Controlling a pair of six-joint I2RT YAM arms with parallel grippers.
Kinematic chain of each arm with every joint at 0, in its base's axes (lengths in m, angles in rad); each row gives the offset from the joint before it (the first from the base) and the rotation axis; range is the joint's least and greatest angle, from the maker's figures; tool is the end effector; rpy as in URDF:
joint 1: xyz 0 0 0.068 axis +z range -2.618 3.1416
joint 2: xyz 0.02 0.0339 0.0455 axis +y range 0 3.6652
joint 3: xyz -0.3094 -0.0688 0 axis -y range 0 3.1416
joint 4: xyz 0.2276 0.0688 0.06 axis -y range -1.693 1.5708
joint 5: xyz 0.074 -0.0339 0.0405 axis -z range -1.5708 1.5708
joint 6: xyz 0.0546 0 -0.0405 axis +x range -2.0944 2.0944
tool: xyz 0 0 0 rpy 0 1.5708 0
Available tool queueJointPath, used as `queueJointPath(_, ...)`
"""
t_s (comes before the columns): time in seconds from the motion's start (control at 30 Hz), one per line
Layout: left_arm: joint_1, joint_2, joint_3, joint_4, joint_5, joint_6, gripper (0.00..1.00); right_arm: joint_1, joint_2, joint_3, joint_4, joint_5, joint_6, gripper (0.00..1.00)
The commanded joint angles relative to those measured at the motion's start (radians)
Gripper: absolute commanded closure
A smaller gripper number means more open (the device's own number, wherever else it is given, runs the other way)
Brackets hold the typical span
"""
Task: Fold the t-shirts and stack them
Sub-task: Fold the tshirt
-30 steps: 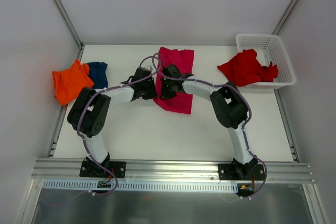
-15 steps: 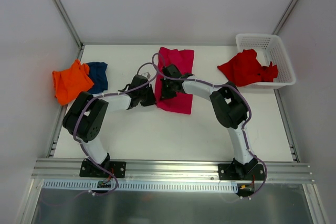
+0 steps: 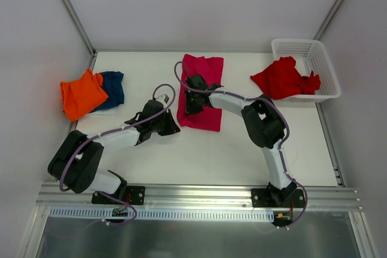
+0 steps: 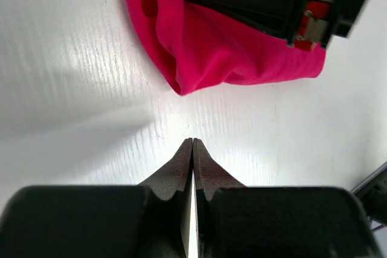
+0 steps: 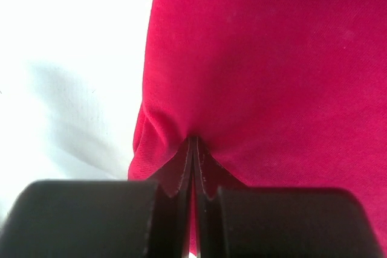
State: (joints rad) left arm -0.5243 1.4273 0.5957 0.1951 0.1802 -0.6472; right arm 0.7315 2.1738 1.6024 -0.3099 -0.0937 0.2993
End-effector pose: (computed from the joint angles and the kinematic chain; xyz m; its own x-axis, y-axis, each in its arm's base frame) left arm 0.2341 -0.1467 0.2160 -0.7827 -0.2326 -0.5773 0.1822 0.8013 -0.5699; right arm 0.3694 0.3385 0.1967 -0.7578 -0.2857 -0.5866 -0.5085 0.8219 0.2566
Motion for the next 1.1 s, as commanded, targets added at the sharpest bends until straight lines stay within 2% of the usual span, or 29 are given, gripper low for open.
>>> queueJointPath(0.0,-0.003,-0.105,-0.031,-0.031,-0.004,-0.011,1.00,0.006,0.046,0.005,-0.130,0.057,-0.014,1.00)
queueJointPath(0.17,-0.003,-0.151,0.024,-0.057,-0.061,0.014,1.00,0.006,0.046,0.007,-0.133,0.061,-0.012,1.00)
queueJointPath(0.37,-0.005,0.037,0.194,-0.039,-0.048,0.040,1.00,0.008,0.046,0.007,-0.133,0.061,-0.012,0.99)
queueJointPath(0.63,-0.006,0.226,0.298,0.044,0.008,0.046,1.00,0.009,0.043,0.001,-0.140,0.069,-0.014,1.00)
queueJointPath(0.87,-0.013,0.277,0.237,0.050,0.013,0.044,1.00,0.008,0.034,-0.013,-0.140,0.072,-0.017,1.00)
queueJointPath(1.07,-0.013,0.182,0.181,-0.066,-0.097,0.087,1.00,0.008,0.027,-0.024,-0.147,0.072,-0.019,1.00)
